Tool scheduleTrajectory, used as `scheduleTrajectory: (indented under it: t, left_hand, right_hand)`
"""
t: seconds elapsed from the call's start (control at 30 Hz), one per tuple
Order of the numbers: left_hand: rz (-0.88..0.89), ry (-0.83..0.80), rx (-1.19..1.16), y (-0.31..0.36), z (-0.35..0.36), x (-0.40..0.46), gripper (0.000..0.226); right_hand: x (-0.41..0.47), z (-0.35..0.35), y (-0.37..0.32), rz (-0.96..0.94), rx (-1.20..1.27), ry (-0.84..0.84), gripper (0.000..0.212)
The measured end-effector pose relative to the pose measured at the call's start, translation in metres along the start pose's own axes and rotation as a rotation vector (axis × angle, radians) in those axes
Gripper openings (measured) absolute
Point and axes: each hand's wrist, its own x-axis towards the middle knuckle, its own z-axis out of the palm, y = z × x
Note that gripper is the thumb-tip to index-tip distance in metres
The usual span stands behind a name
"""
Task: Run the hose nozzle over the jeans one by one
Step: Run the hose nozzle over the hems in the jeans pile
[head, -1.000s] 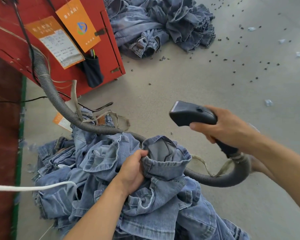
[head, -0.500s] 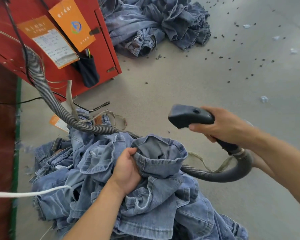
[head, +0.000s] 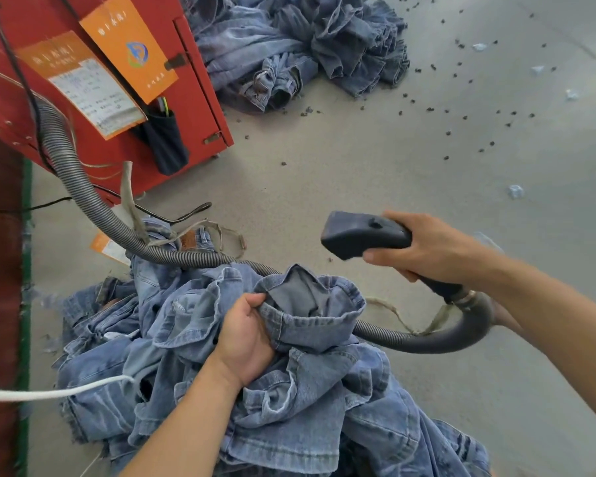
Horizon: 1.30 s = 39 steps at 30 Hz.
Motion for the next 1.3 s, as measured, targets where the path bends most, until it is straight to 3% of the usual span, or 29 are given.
scheduleTrajectory:
  t: [0.1, 0.17, 0.27, 0.37, 0.6, 0.67, 0.73, 0.87, 0.93, 1.03, 1.17, 1.3]
  left_hand:
    - [0.000, 0.002, 0.048, -0.002, 0.004, 0.001, 0.061]
    - [-0.007, 0.007, 0.078, -0.003, 0.007, 0.001, 0.063]
    - [-0.002, -0.013, 0.076, -0.003, 0.002, -0.001, 0.060]
    - [0.025, -0.005, 0.016, -0.002, -0.001, -0.003, 0.058]
    - [0.132, -0.036, 0.218, -0.003, -0.001, -0.005, 0.050]
    - [0.135, -0.041, 0.287, -0.004, 0.003, -0.006, 0.063]
    - [0.131, -0.001, 0.494, -0.004, 0.010, -0.011, 0.071]
    - [0.263, -0.118, 1.452, -0.011, 0.008, -0.023, 0.022]
    - [0.328, -0.150, 1.612, -0.016, 0.005, -0.026, 0.031]
    - [0.345, -0.073, 1.644, -0.019, 0.007, -0.031, 0.056]
    - [0.314, -0.056, 1.563, -0.019, 0.002, -0.030, 0.048]
    - [0.231, 0.058, 1.087, -0.013, 0.007, -0.026, 0.029]
  right_hand:
    - [-0.006, 0.015, 0.006, 0.065, -0.096, -0.192, 0.017]
    - [-0.001, 0.039, 0.002, 0.011, -0.101, -0.220, 0.017]
    - [0.012, 0.054, -0.013, -0.069, -0.110, -0.014, 0.019]
    - [0.013, 0.032, -0.018, -0.029, 0.030, 0.179, 0.017]
    - [-0.007, -0.002, 0.007, 0.088, 0.003, 0.189, 0.015]
    - [-0.011, -0.001, 0.012, 0.097, -0.011, 0.186, 0.016]
    - [-0.015, 0.000, 0.014, 0.093, -0.032, 0.162, 0.016]
    - [-0.022, 0.000, 0.017, 0.059, -0.130, 0.076, 0.016]
    - [-0.026, 0.000, 0.022, 0.041, -0.162, -0.018, 0.019]
    - [-0.033, -0.003, 0.031, 0.036, -0.255, -0.185, 0.028]
    - [-0.034, -0.001, 0.033, 0.028, -0.434, -0.329, 0.033]
    - [-0.027, 0.033, 0.015, -0.040, -0.561, -0.507, 0.030]
